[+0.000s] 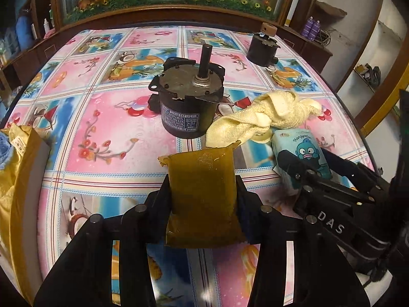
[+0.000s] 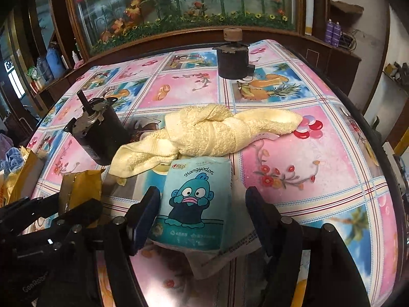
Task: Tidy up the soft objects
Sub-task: 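Grasp the yellow packet with the left gripper while the right grasps the blue tissue pack, then carry both to the box and release the yellow packet and tissue pack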
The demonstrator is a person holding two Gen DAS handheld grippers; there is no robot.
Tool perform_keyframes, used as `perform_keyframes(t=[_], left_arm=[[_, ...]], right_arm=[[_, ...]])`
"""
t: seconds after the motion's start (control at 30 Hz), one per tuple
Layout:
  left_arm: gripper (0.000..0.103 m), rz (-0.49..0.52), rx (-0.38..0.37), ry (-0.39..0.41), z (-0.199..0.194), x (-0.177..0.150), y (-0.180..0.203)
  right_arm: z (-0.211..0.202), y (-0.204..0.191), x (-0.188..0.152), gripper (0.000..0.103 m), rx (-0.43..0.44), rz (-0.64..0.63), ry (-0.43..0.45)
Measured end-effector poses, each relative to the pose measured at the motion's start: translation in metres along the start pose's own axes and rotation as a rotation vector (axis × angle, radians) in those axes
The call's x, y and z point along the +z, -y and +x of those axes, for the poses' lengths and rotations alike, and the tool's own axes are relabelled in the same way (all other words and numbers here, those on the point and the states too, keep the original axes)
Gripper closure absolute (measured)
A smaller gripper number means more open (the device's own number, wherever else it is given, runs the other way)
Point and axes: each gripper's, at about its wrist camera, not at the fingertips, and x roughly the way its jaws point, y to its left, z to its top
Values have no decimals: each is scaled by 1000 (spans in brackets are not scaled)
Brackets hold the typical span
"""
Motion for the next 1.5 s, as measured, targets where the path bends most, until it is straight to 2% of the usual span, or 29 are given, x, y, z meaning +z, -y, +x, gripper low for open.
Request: perform_keyframes(t=[0.1, 0.2, 0.3, 0.57, 0.87, 0.97, 1.17, 1.5], left_arm=[[59, -17, -18, 29, -17, -1, -2], [59, -26, -33, 67, -38, -3, -4], [59, -38, -43, 98, -60, -8, -8], [59, -121, -73, 176, -115, -36, -39], [59, -216, -80, 251, -172, -76, -88], [59, -238, -44, 276, -186, -90, -107], [59, -332, 49, 298, -208, -117, -163], [59, -463, 163, 299, -218, -154, -237]], right_arm=[[0, -1, -1, 34, 3, -30, -7], [-7, -6, -4, 56, 16, -50, 12], [-11, -10, -5, 64, 46, -51, 17], [-37, -6, -8, 65, 170, 21, 120], [-82, 5, -28, 65, 355, 151, 128], [-98, 4, -33, 65, 406, 174, 127], [-123, -27, -39, 65, 477, 116, 125], [-125, -139, -54, 65, 588, -96, 28]])
